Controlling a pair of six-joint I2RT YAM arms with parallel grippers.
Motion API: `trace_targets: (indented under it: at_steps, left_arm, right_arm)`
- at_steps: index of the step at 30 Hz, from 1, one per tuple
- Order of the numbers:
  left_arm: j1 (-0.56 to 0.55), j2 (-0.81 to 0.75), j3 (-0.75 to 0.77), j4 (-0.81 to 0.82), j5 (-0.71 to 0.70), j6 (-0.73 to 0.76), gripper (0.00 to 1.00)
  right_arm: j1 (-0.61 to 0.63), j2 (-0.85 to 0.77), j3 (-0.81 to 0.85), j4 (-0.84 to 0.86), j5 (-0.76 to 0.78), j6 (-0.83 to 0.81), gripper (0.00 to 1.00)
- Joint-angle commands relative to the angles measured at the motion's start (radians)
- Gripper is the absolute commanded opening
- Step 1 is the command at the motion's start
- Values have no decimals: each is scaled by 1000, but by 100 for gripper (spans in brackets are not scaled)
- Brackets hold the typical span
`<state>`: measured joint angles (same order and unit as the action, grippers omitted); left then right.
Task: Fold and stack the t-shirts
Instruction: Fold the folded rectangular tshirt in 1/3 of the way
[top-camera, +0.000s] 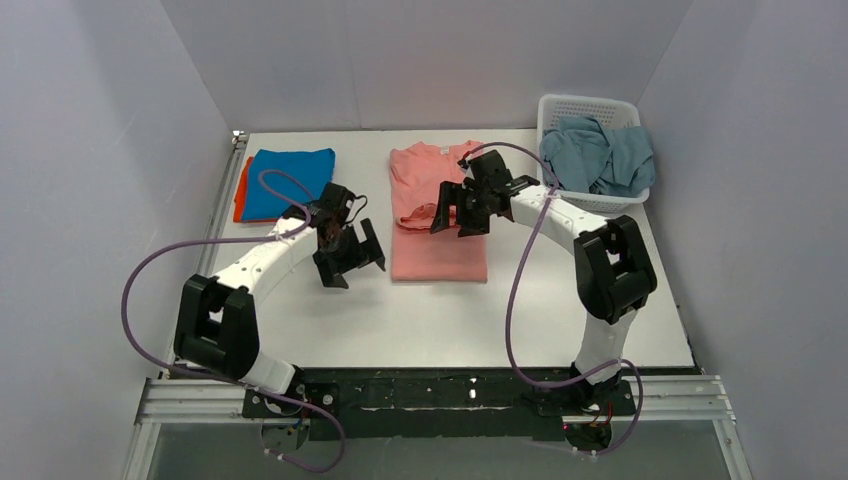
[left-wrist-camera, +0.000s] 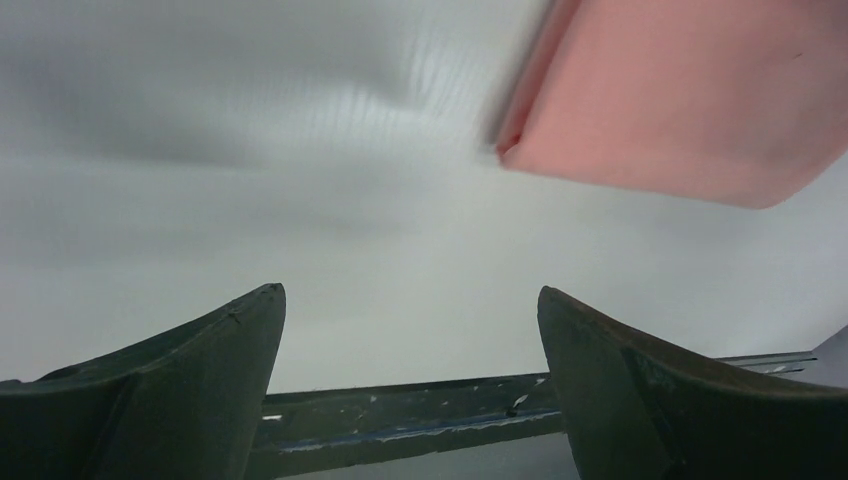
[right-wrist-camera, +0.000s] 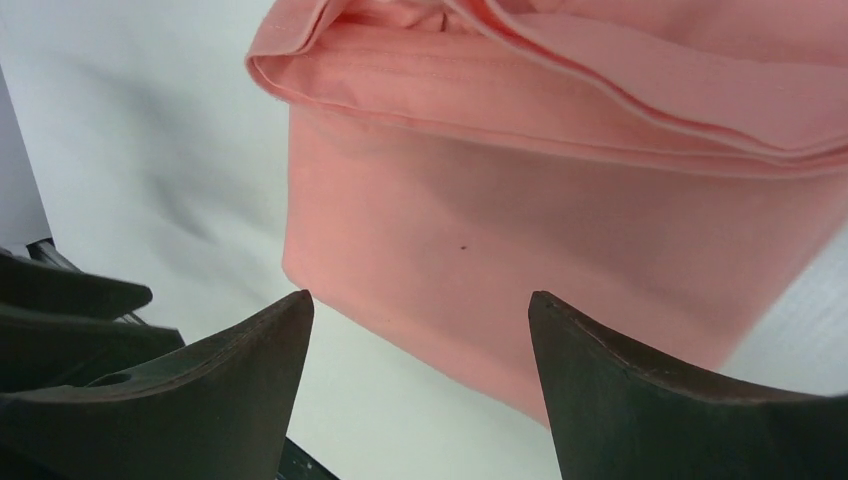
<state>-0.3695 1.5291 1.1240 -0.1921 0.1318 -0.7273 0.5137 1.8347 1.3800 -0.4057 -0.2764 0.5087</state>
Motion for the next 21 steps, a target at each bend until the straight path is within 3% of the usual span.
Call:
trace_targets:
  at_steps: [1, 8, 15, 18, 21]
  left_arm:
    - [-2, -119, -141, -50, 4, -31, 98]
    - [-2, -263, -273, -37, 0, -41, 98]
    - [-2, -271, -275, -22, -4, -25, 98]
    - [-2, -213, -218, -9, 12, -8, 98]
    - [-2, -126, -182, 58, 62, -28, 98]
  right_arm:
    - [21, 64, -1, 148, -5, 46, 87]
    - [4, 284, 288, 89, 103, 36, 87]
    - [-47, 437, 653, -95, 159, -7, 88]
    - [-47, 336, 594, -117, 184, -19, 89]
    - [-47, 135, 329, -69, 252, -11, 90]
